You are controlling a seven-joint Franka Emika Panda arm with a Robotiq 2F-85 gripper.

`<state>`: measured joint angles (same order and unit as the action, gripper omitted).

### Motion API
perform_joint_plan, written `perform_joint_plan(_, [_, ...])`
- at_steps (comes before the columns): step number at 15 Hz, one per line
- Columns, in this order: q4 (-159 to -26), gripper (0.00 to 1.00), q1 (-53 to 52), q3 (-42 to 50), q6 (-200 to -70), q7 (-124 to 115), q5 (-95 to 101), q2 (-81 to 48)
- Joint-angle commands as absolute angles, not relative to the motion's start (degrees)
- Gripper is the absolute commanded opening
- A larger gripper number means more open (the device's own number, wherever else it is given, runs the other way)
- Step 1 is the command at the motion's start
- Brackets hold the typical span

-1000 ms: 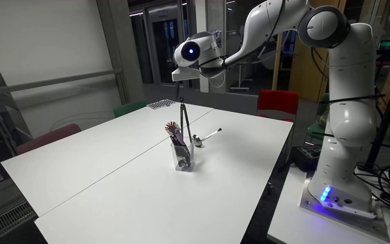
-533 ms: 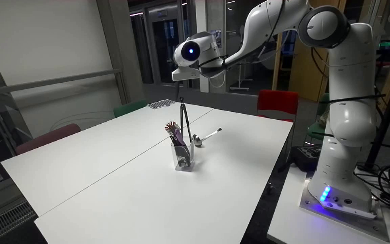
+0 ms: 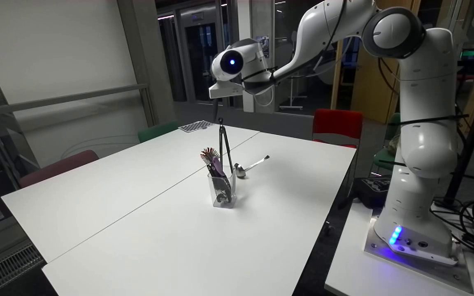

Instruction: Pick up the spoon and put it in the cup

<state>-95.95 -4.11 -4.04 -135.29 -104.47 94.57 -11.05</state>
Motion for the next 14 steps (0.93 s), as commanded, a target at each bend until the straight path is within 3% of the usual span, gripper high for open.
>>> perform_joint_plan(1, [-95.8, 0.06, -4.2, -4.0, -135.3, -104.2, 94.4, -11.1])
perform_joint_plan(3, [-95.4, 0.02, -4.2, -4.0, -135.8, -104.0, 94.5, -11.5])
perform_joint_plan(14, [-94.1, 0.02, -7.4, -6.6, -136.1, -102.6, 95.4, -14.5])
